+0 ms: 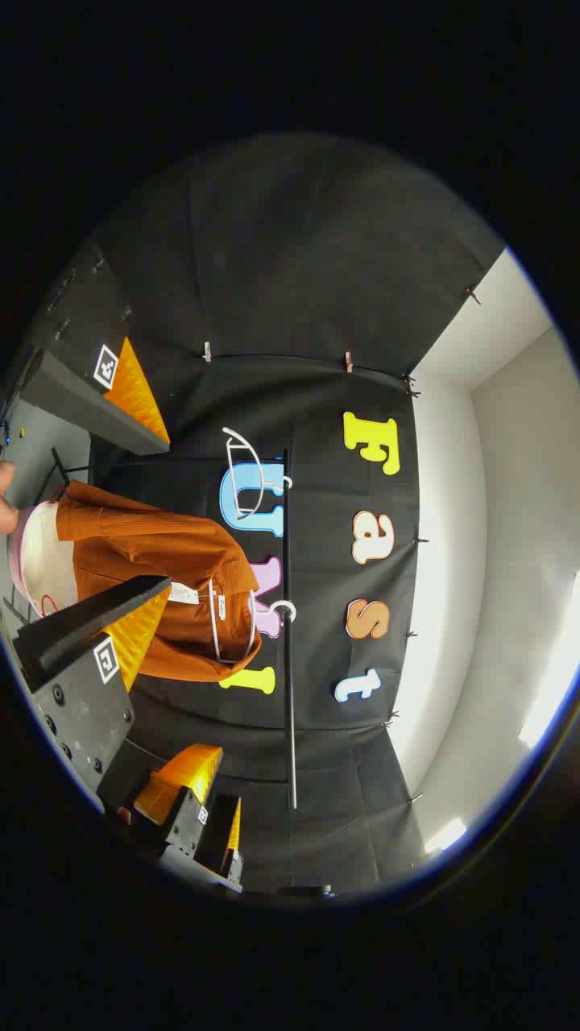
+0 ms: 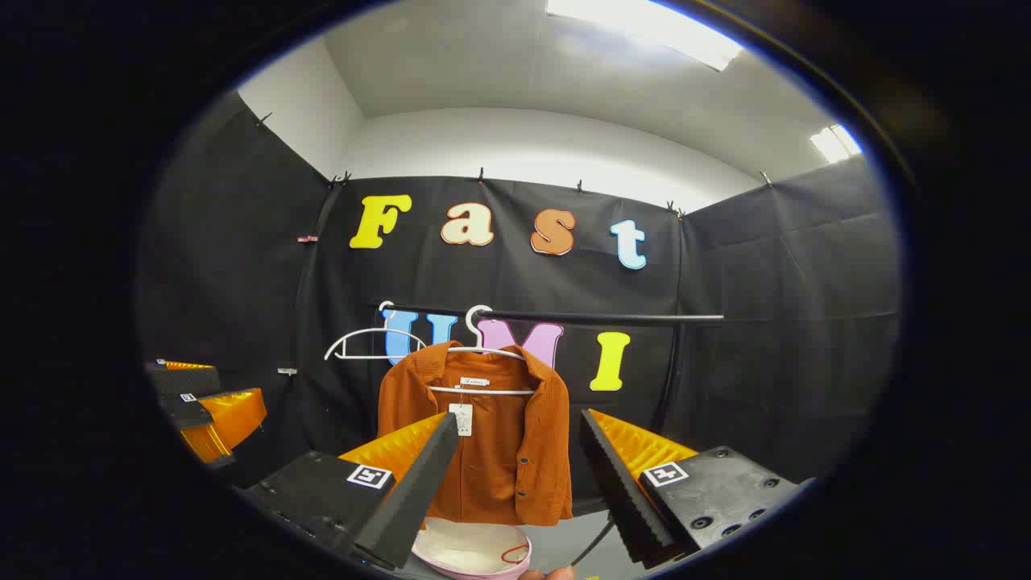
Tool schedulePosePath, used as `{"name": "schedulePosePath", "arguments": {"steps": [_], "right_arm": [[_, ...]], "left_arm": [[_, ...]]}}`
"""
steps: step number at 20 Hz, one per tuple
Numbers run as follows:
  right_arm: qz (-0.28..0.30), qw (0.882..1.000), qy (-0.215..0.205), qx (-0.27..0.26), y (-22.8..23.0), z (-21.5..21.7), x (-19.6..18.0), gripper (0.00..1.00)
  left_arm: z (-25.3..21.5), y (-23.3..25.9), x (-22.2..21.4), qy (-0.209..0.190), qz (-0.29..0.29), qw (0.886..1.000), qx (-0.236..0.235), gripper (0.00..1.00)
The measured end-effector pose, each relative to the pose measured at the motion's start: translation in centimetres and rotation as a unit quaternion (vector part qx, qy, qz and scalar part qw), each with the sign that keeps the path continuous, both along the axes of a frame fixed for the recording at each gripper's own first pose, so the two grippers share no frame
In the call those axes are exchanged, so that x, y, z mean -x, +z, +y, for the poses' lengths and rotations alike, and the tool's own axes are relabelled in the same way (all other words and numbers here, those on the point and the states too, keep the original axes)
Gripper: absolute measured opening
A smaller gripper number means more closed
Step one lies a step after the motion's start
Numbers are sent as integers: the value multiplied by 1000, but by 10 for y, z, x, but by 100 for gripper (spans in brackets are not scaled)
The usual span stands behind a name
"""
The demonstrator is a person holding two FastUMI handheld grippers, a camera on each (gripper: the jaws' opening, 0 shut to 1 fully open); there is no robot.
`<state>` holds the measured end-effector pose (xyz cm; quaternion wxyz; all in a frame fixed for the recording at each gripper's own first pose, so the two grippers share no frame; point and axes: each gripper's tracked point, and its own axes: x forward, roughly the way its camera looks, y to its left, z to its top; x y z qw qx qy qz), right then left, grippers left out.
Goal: Grasp the clothes on the hanger with both hands and then place them into the laundry hamper below.
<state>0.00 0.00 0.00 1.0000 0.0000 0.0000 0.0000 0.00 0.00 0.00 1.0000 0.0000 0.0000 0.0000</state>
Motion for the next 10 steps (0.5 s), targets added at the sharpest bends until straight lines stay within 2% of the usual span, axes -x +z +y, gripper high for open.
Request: {"name": "schedulePosePath", "arguments": {"steps": [6, 10], "right_arm": [[8, 1000, -10, -3, -3, 2, 0, 97], [-3, 999, -29, 20, 5, -9, 4, 97]], "left_arm": [[-5, -8, -9, -29, 3, 999, -12, 95], [-12, -12, -22, -54, 1, 998, -13, 95]]}}
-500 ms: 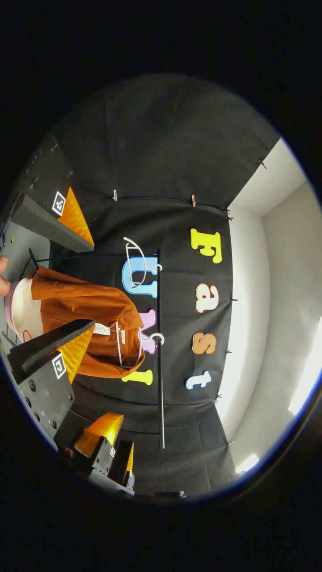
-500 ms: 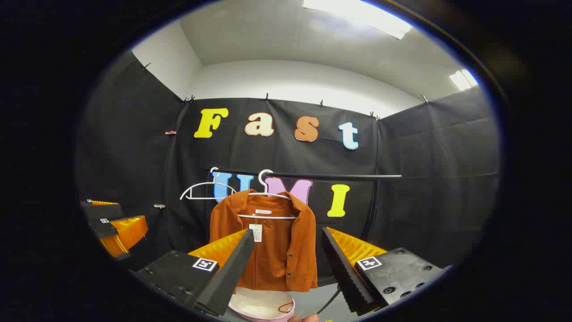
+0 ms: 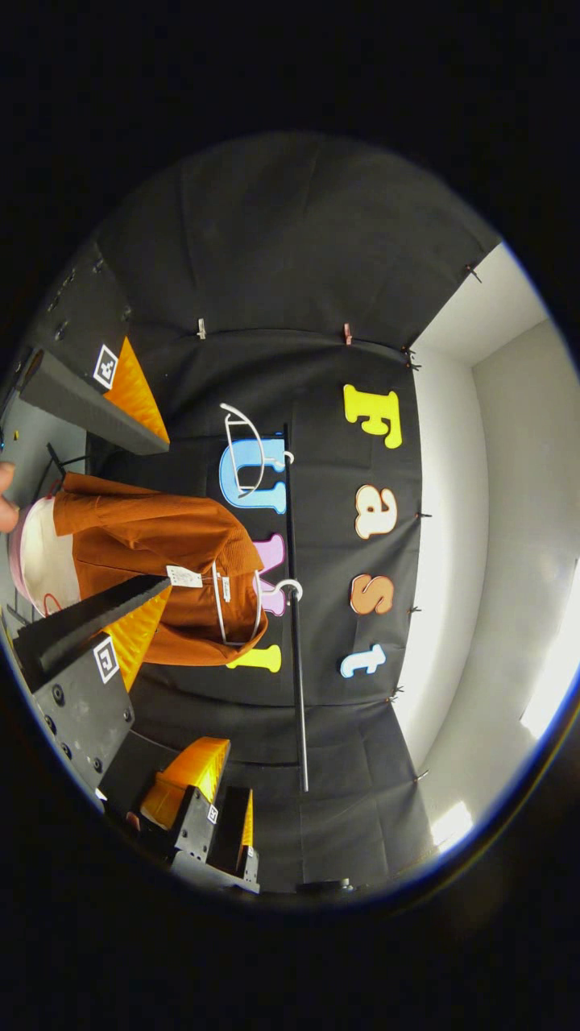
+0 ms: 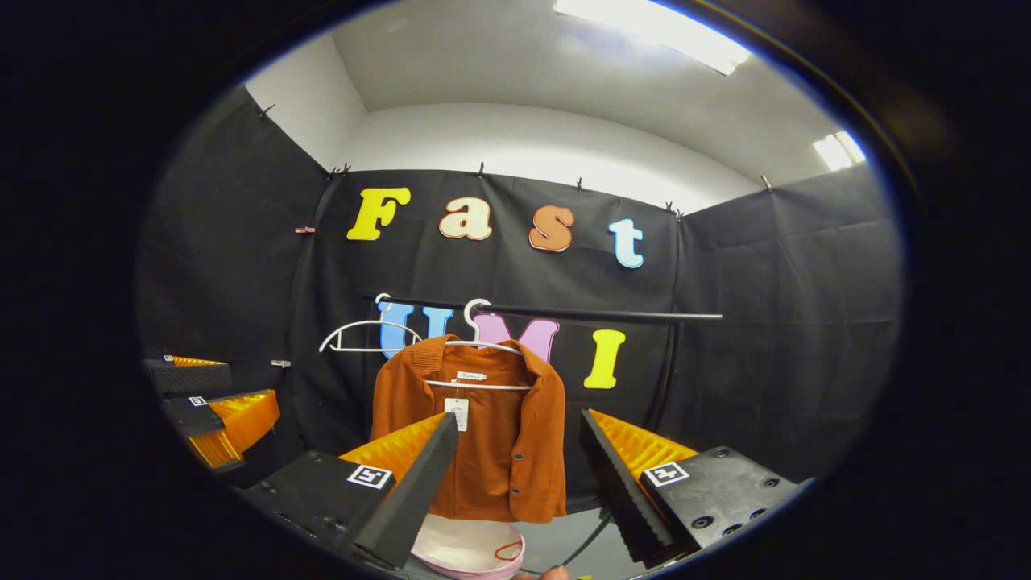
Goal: Grasp the clothes on the hanger with both hands and then place them into the laundry hamper below.
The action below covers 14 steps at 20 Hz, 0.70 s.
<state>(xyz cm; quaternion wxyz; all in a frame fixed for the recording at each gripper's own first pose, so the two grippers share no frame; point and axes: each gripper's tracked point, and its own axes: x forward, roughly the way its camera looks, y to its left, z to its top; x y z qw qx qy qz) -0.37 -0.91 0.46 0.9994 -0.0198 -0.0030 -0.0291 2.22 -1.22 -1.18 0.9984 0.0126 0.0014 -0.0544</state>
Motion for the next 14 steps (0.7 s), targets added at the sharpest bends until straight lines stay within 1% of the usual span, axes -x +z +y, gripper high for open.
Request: {"name": "schedulePosePath", "arguments": {"steps": [2, 6, 9, 14], "right_arm": [[-5, 1000, -8, -9, 1, -4, -4, 97], [-3, 999, -23, -23, -6, -18, -19, 97], [-6, 999, -20, -34, -7, -23, -35, 97], [-1, 999, -9, -42, -22, -27, -68, 97]], "left_arm": [[-3, 2, -8, -6, -4, 1000, -4, 95], [-8, 7, -26, -1, -19, 1000, -4, 95], [-14, 12, -41, 3, -28, 1000, -7, 95], [-36, 2, -76, 5, -18, 1000, -9, 95]]}}
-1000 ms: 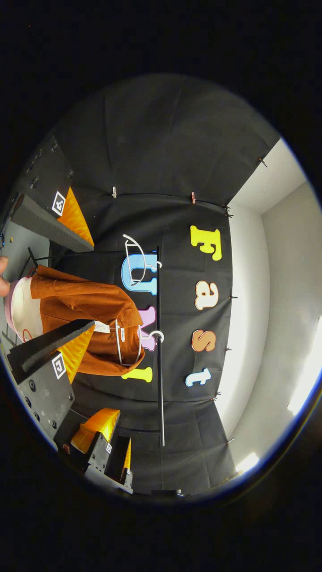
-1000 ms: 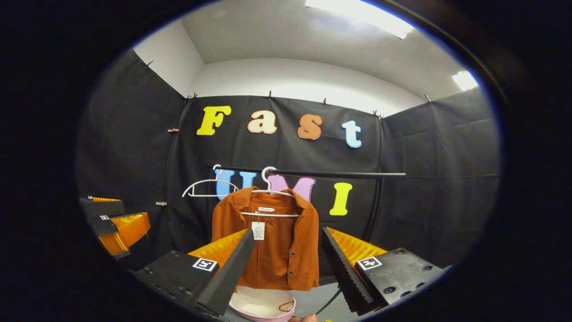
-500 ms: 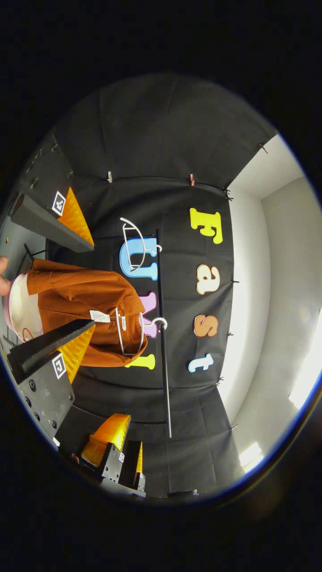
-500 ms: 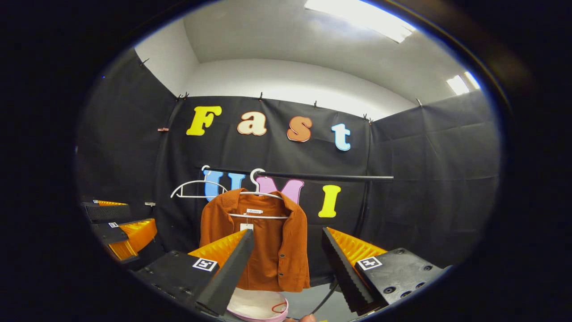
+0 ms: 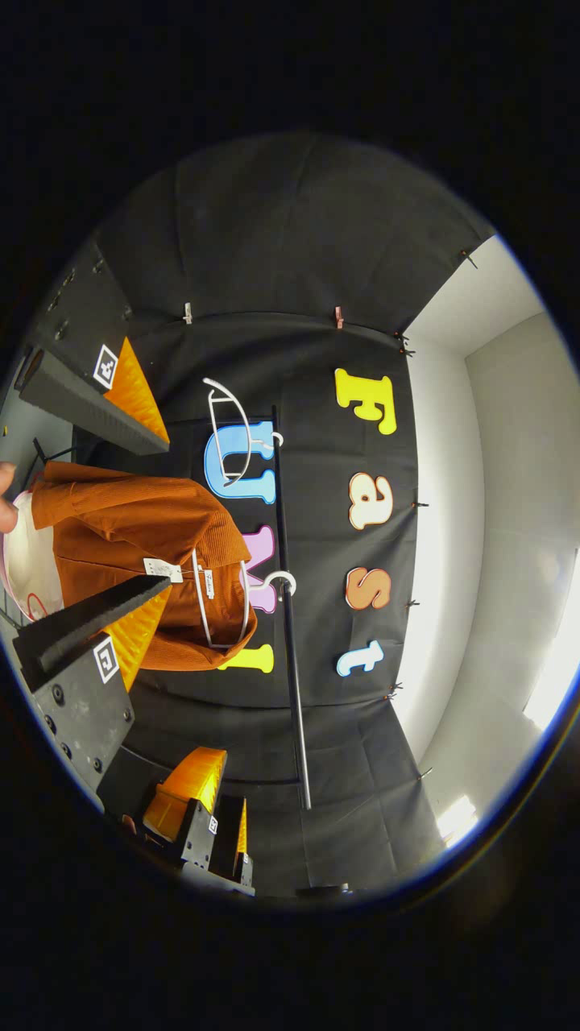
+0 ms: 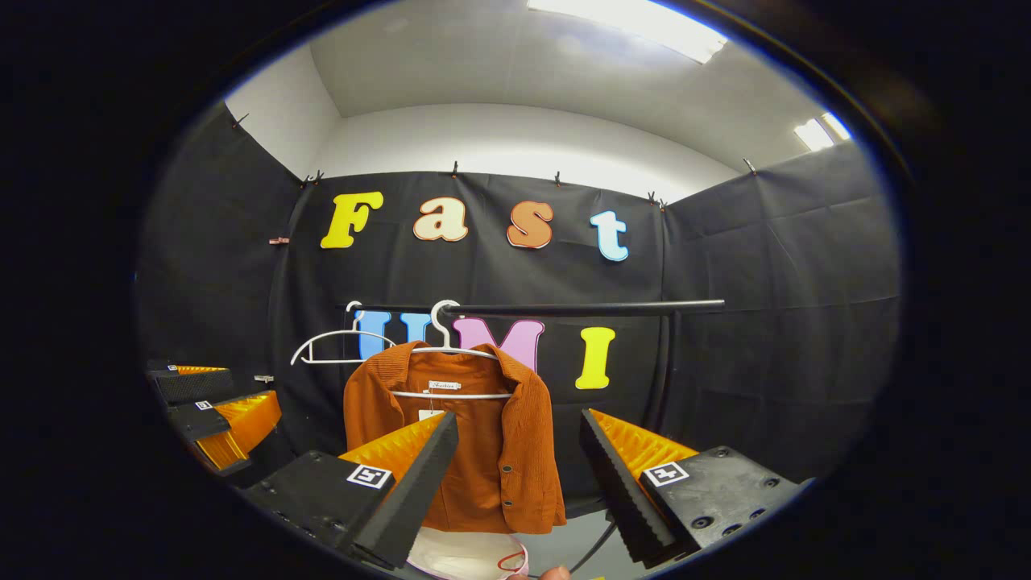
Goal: Grasp the clothes on the hanger with both hands and then place them into the laundry hamper below.
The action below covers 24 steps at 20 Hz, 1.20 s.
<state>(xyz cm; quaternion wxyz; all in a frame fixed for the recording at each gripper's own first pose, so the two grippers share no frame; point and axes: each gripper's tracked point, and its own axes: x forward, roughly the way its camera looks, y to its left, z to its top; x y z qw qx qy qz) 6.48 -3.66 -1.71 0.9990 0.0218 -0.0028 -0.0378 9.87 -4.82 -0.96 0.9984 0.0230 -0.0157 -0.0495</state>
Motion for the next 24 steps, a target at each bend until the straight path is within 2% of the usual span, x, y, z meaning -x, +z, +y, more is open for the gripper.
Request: {"name": "schedulePosePath", "arguments": {"steps": [5, 13, 17, 24], "right_arm": [[7, 1000, 7, -6, -20, -12, -49, 97], [14, 1000, 25, -13, -56, -21, -139, 97], [18, 999, 38, -19, -82, -24, -180, 97], [22, 998, 47, -24, -124, -30, -246, 98]], "left_arm": [[-25, -14, -44, 3, 7, 1000, -5, 95], [-60, -40, -142, 25, -6, 1000, -18, 95], [-59, -60, -189, 54, -2, 998, -39, 94], [-48, -89, -252, 94, 14, 994, -49, 94]]}}
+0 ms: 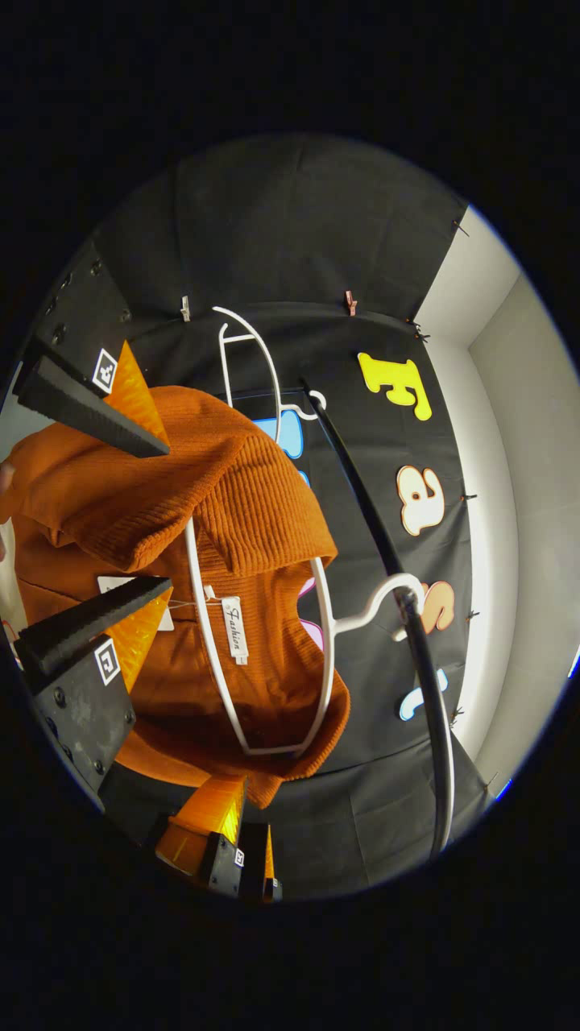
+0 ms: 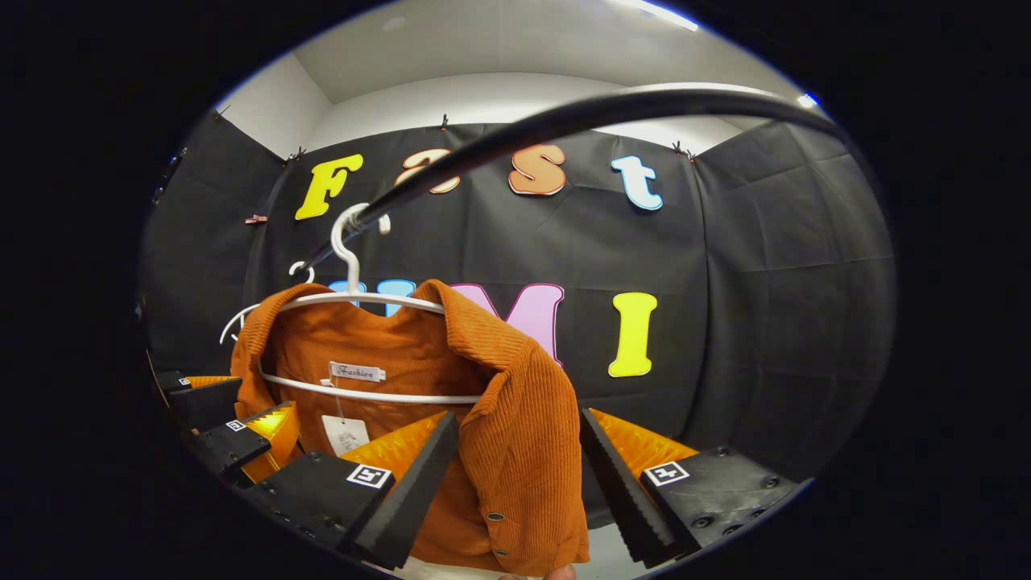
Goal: Grasp the clothes on the hanger with both hands and then place them into the laundry hamper below.
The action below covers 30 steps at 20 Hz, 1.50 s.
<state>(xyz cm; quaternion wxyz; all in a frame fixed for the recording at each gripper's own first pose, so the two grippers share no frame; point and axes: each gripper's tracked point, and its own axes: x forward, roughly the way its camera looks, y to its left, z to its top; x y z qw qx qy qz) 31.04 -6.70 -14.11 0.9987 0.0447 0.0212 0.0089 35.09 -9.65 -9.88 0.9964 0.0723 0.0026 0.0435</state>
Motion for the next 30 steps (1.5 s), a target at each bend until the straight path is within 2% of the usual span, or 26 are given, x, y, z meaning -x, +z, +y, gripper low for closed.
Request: {"name": "schedulePosePath", "arguments": {"steps": [3, 6, 8, 10, 11, 12, 13, 14, 15, 16, 17, 20, 23, 27, 30], "right_arm": [[5, 1000, 0, -5, -15, 1, -19, 98], [-6, 999, 11, -30, -11, 11, -26, 96], [-8, 999, 14, -33, -11, 13, -37, 87], [3, 999, 26, -39, -20, 18, -45, 64], [5, 998, 36, -44, -20, 21, -45, 53], [15, 999, 20, -35, -30, 14, -54, 49], [10, 998, 19, -51, -23, 1, -51, 28], [6, 996, 35, -79, -23, 13, -43, 6], [18, 993, 47, -105, -29, 17, -48, 11], [28, 991, 57, -119, -25, 13, -47, 11], [42, 988, 68, -133, -41, 17, -47, 4], [67, 979, 93, -169, -45, 21, -51, 4], [69, 972, 93, -206, -33, 3, -49, 4], [67, 966, 97, -229, -14, -10, -55, 4], [54, 965, 94, -238, 11, -26, -61, 4]], "left_arm": [[-4, -2, 4, 12, -3, 1000, -7, 91], [-8, -7, -7, 20, -1, 1000, -13, 75], [-5, -8, -12, 27, 0, 1000, -11, 60], [19, -2, -21, 54, -3, 998, -13, 53], [22, -1, -23, 58, -4, 998, -12, 43], [21, 0, -26, 53, -6, 999, -8, 33], [20, 0, -26, 49, -6, 999, -2, 35], [21, -3, -27, 44, -1, 999, 7, 26], [18, -6, -27, 32, 3, 999, 18, 16], [19, -4, -26, 29, 3, 999, 25, 7], [20, -4, -25, 27, 5, 999, 29, 6], [22, 0, -24, 18, 7, 1000, 17, 5], [26, 0, -23, 14, 20, 1000, 6, 5], [34, 3, -23, 18, 45, 999, 23, 5], [32, 9, -25, 1, 57, 998, 36, 5]]}}
